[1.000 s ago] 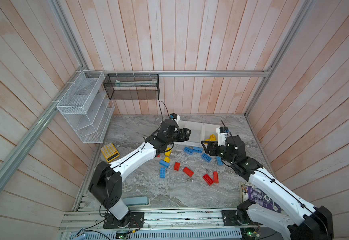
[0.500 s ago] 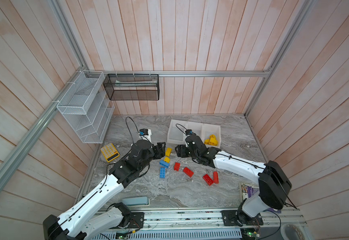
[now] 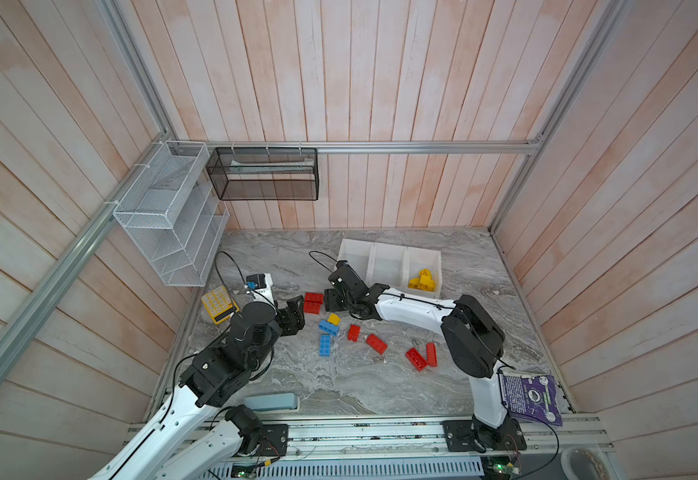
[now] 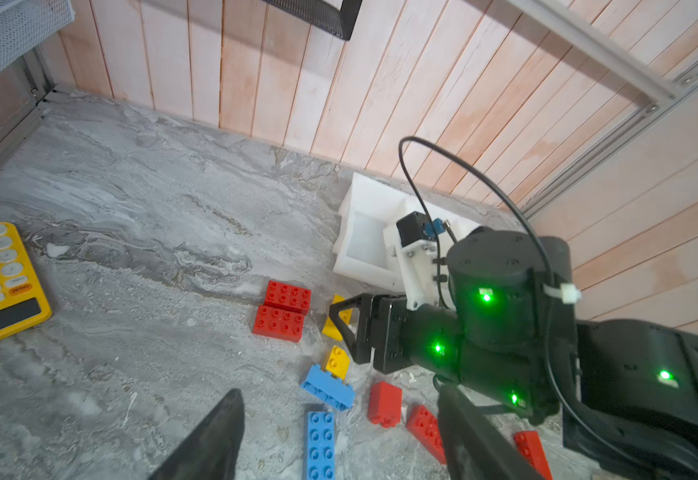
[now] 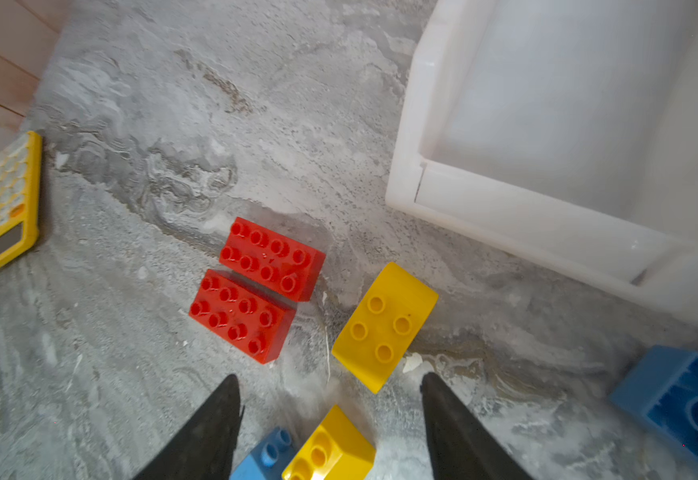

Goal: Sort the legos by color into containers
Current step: 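Reach the right gripper to a yellow brick near the red bricks and grasp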

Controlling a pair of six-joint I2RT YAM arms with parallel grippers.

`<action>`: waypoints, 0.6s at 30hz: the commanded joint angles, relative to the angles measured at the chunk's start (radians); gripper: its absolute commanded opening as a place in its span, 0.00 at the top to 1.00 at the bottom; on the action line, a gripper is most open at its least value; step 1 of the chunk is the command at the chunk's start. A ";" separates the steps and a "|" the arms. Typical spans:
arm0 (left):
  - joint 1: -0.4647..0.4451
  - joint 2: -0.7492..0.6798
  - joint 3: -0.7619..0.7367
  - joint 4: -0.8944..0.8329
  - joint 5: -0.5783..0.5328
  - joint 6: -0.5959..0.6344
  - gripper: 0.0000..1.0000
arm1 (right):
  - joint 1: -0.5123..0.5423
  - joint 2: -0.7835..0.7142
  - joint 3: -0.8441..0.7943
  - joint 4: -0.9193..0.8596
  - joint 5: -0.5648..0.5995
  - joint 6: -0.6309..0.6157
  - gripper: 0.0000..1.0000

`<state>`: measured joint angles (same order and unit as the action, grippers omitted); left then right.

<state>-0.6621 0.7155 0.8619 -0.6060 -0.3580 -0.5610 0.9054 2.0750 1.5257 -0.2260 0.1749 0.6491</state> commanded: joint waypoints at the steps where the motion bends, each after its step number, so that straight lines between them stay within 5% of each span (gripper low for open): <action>1: -0.001 -0.026 -0.019 -0.032 -0.028 0.028 0.25 | 0.003 0.060 0.061 -0.093 0.055 0.052 0.32; 18: -0.002 -0.053 -0.050 -0.045 -0.038 0.044 0.24 | 0.005 0.219 0.173 -0.118 0.070 0.064 0.40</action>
<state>-0.6621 0.6754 0.8276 -0.6441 -0.3775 -0.5343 0.9054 2.2604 1.6745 -0.3088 0.2214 0.7109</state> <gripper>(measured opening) 0.757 0.601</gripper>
